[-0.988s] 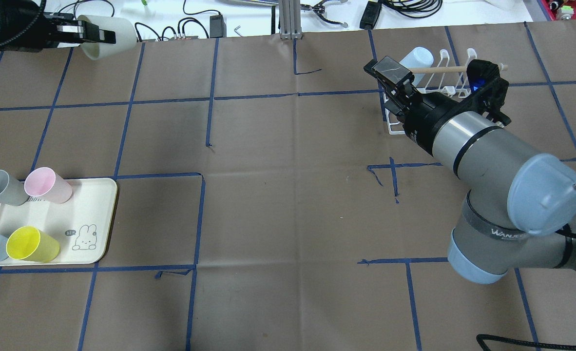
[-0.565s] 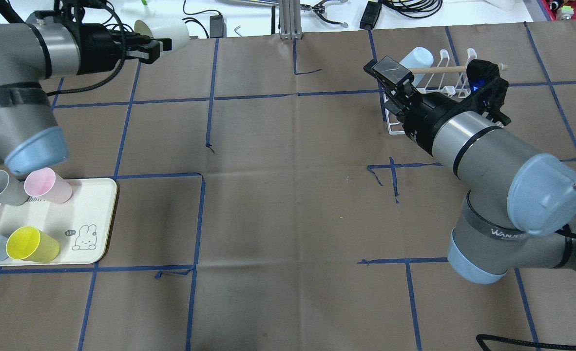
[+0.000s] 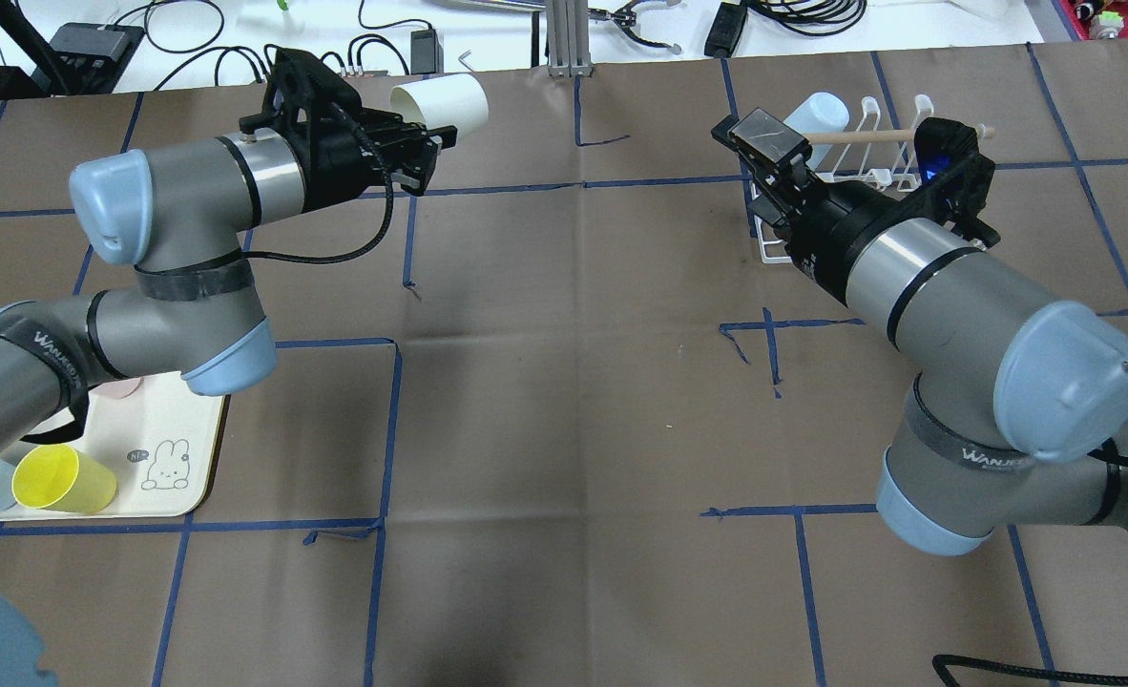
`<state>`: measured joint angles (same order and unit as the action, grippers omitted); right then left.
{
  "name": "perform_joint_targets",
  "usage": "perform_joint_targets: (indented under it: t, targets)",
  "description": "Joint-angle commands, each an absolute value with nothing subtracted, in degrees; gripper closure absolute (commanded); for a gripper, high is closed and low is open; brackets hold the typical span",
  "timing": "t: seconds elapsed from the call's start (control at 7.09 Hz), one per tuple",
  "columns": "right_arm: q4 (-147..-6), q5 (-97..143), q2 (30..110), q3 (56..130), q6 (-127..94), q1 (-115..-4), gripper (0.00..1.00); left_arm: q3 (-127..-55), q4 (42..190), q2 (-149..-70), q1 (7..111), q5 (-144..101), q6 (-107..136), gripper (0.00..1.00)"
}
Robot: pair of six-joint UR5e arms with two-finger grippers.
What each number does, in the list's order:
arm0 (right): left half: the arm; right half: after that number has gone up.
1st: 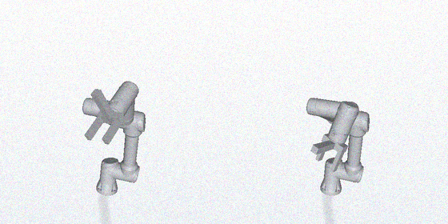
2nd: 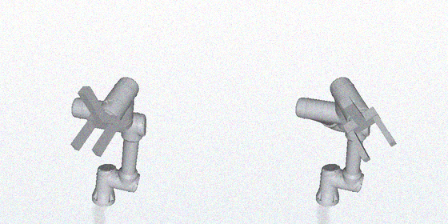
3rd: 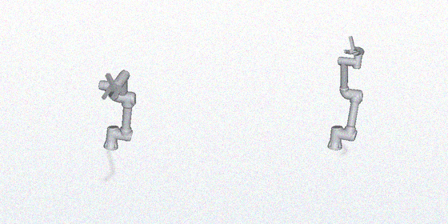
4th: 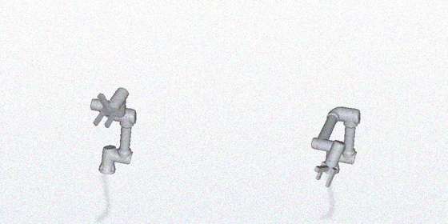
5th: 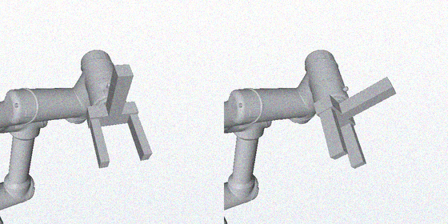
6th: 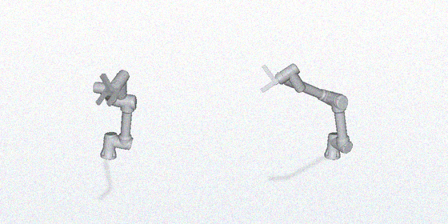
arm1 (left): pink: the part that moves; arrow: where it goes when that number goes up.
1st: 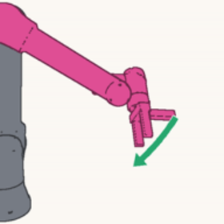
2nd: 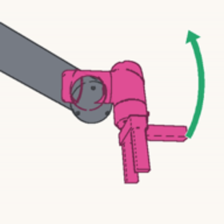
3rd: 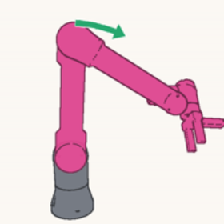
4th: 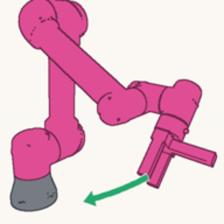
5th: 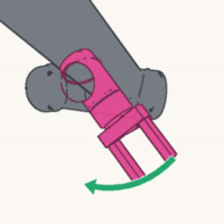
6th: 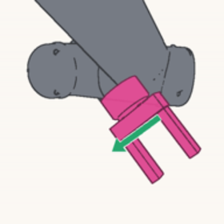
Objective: Transfer IKEA cup to right arm and place on rack
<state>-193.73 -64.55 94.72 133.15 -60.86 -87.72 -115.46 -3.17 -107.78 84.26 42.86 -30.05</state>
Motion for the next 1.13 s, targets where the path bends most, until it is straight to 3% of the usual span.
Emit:
perform_joint_targets:
  t: [0.0, 0.99]
  targets:
    - [-194.32, -64.34, 94.66, 133.15, -65.91, -87.8, 0.0, -115.49, -12.27, -109.95, 88.06, 43.67, -21.23, 0.99]
    - [-193.19, -60.68, 91.34, 132.02, -76.64, -88.24, 0.0, -120.76, -18.81, -110.29, 89.74, 40.61, -19.17, 0.96]
